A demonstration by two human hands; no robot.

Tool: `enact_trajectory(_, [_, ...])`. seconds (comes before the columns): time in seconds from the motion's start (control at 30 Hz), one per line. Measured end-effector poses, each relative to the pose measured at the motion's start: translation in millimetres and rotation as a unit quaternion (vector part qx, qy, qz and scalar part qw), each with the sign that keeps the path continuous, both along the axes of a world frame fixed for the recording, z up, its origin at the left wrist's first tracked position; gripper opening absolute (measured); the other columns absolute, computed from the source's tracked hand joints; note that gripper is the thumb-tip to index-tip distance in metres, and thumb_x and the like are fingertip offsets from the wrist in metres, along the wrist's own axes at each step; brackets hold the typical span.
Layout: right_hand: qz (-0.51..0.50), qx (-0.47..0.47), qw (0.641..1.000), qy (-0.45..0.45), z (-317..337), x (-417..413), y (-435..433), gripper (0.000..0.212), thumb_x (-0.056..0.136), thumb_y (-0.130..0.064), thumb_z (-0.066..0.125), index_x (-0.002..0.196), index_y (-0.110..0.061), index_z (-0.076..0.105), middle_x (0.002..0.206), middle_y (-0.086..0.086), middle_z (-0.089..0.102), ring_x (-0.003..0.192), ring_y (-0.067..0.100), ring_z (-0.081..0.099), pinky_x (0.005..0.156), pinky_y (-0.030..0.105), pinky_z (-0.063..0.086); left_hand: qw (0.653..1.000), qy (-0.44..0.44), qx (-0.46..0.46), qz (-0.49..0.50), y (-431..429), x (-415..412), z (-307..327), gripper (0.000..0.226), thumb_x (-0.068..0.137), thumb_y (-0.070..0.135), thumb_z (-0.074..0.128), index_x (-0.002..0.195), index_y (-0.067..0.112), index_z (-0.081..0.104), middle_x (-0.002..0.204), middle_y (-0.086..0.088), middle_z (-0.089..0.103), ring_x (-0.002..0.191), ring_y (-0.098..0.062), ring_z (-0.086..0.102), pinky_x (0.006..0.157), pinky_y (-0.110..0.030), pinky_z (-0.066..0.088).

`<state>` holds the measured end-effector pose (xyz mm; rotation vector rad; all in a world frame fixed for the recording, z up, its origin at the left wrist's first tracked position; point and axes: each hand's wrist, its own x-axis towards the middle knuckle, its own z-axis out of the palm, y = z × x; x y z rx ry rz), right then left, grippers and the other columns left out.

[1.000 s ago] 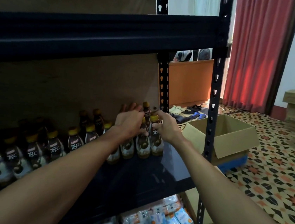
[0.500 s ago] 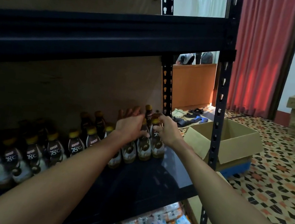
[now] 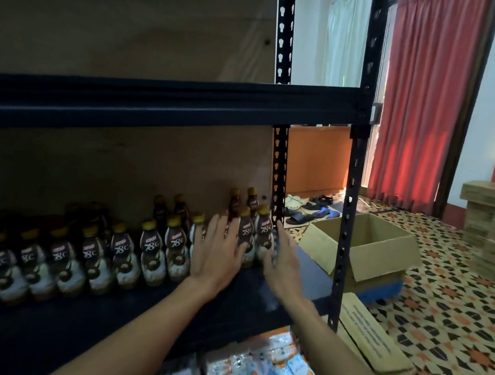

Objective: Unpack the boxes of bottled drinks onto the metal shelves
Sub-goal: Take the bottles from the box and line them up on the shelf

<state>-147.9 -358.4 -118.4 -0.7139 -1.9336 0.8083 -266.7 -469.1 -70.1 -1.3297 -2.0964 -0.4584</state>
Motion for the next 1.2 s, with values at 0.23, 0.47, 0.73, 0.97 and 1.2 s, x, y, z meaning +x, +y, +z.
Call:
enact_trajectory(0.23, [-0.011,0.055,0.998,-0.041,-51.3,-2.9,-99.0,0.057,0.102,-0.034,0.045,0.157,-0.028,0.03,0.163,0.005,0.027,0.153,0.021,0.016,0.123,0.052,0.019,0.993,-0.084,-0.085,0.017,-92.8,19.6,-70.9,0.055,0.102,0.048,0.024,0.148,0.021,0.041,0.151,-0.003,0.043,0.145,-0.022,0.032,0.115,-0.046,0.026])
enact_trajectory(0.47, [0.043,0.096,0.983,-0.148,-120.7,-13.1,-208.7,0.059,0.102,-0.046,0.015,0.159,-0.034,0.023,0.169,-0.001,0.005,0.155,0.014,-0.008,0.124,0.049,-0.007,0.989,-0.1,-0.105,0.02,-204.0,25.2,-153.3,0.055,0.1,0.038,0.027,0.148,0.017,0.044,0.157,-0.008,0.037,0.147,-0.024,0.031,0.113,-0.047,0.023])
enact_trajectory(0.73, [0.139,0.046,0.942,-0.304,-220.9,11.3,-290.2,0.051,0.109,-0.036,0.024,0.16,-0.033,0.016,0.169,-0.003,-0.002,0.15,0.007,-0.019,0.124,0.048,-0.009,0.96,-0.193,-0.193,0.059,-298.1,40.6,-247.9,0.054,0.104,0.041,0.024,0.152,0.02,0.035,0.159,-0.009,0.032,0.148,-0.023,0.025,0.116,-0.046,0.017])
enact_trajectory(0.97, [0.197,-0.011,0.892,-0.406,-279.2,43.8,-317.9,0.05,0.108,-0.034,0.032,0.158,-0.028,0.029,0.166,0.003,0.023,0.153,0.021,0.022,0.124,0.041,0.018,0.902,-0.241,-0.354,0.06,-346.4,65.1,-311.3,0.079,0.091,0.048,-0.01,0.157,0.018,0.024,0.165,-0.006,0.017,0.153,-0.023,0.007,0.122,-0.047,0.007])
enact_trajectory(1.2, [0.214,-0.141,0.775,-0.577,-322.2,58.4,-286.4,0.023,0.094,-0.007,0.055,0.083,-0.015,0.073,0.092,0.005,0.072,0.085,0.018,0.065,0.073,0.026,0.05,0.801,-0.432,-0.411,0.066,-353.0,61.7,-345.8,0.058,0.106,0.043,0.026,0.158,0.02,0.014,0.163,-0.006,0.021,0.149,-0.026,0.021,0.119,-0.049,0.021])
